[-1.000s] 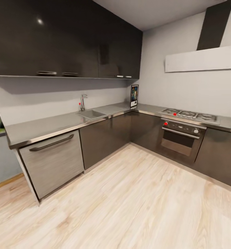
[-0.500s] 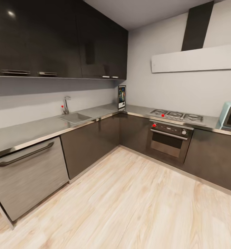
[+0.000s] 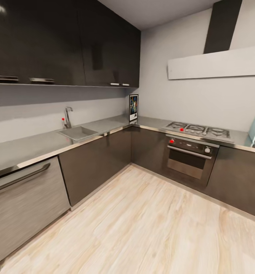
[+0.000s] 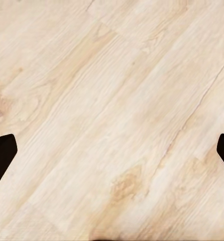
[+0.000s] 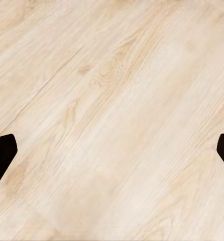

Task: Pick up the poster from the kitchen countertop and hang it on one of the wall nails in the kitchen.

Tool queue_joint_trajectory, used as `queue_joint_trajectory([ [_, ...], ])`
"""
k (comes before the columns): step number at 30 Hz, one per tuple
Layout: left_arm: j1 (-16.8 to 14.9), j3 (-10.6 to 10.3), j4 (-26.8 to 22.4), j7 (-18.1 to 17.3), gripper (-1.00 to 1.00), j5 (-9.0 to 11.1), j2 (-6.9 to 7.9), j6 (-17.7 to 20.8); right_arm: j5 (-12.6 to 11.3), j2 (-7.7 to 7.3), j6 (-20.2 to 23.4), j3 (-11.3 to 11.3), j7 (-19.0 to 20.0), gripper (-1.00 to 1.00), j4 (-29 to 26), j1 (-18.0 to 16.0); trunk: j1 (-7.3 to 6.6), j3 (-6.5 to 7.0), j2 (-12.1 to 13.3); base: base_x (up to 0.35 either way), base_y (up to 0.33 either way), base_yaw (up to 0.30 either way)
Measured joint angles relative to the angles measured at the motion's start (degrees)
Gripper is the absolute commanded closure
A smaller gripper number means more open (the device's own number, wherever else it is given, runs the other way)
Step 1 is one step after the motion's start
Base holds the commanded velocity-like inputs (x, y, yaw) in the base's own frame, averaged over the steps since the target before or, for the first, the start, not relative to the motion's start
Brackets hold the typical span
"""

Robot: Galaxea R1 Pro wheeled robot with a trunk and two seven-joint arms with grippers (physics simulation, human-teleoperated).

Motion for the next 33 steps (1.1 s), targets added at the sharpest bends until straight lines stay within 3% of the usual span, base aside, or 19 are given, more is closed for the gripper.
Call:
queue_joint_trajectory([
  [33, -0.02, 0.00, 0.00, -0.06, -1.00, 0.00, 0.00, 0.00, -0.06, 0.21, 0.00, 0.02, -0.05, -1.00, 0.00, 0.00, 0.00, 0.00, 0.00, 0.328, 0.000, 0.000],
])
